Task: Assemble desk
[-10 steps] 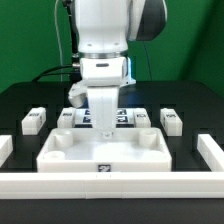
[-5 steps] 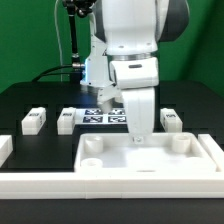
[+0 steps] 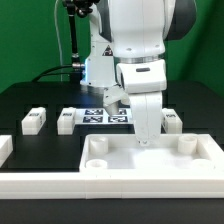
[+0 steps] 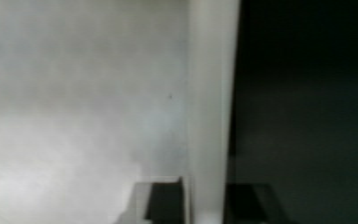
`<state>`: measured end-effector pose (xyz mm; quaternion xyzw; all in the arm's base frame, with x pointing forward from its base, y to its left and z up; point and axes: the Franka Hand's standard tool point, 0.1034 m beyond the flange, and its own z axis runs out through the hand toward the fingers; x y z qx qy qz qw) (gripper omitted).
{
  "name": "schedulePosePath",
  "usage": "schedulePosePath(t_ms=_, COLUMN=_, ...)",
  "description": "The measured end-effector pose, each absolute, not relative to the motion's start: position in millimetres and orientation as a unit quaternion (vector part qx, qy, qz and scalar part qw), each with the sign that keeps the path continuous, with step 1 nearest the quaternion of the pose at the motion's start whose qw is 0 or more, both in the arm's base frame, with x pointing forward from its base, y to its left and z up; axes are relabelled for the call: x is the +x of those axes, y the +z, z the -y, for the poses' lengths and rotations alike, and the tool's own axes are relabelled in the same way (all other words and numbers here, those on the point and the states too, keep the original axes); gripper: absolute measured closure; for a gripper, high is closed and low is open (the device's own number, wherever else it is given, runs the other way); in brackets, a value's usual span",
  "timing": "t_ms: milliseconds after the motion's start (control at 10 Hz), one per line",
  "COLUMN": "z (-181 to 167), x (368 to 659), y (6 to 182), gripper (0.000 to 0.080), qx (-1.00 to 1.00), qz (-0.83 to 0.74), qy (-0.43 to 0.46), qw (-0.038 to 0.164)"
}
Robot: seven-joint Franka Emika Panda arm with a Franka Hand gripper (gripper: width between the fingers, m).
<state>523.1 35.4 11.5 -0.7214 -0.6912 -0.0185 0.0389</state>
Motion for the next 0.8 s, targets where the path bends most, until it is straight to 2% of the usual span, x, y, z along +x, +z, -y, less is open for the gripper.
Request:
schedulePosePath(t_ms=100, z=-35.1, x=523.0, y=11.4, gripper=0.0532, qx=-0.722, qz=0.691, qy=-0.018, qw=0.039)
schedulePosePath(t_ms=200, z=-34.9, x=522.9, y=11.2, gripper=0.0348, qx=-0.722, qz=0.691, qy=-0.018, qw=0.039)
schedulePosePath(t_ms=300, z=-34.7, x=522.8, y=11.0, gripper=0.0224, qx=-0.722, qz=0.691, qy=-0.018, qw=0.039)
schedulePosePath(t_ms=400, z=-34.6, x=522.7, y=10.9, gripper=0.0224, qx=-0.722, qz=0.691, qy=-0.018, qw=0.039)
schedulePosePath(t_ms=500, z=-34.5, x=522.7, y=10.8, gripper=0.0165, qx=-0.722, qz=0.691, qy=-0.018, qw=0.039)
schedulePosePath(t_ms=800, z=-34.2, x=522.5, y=10.4, gripper=0.0151, qx=-0.722, qz=0.69, qy=-0.018, qw=0.039)
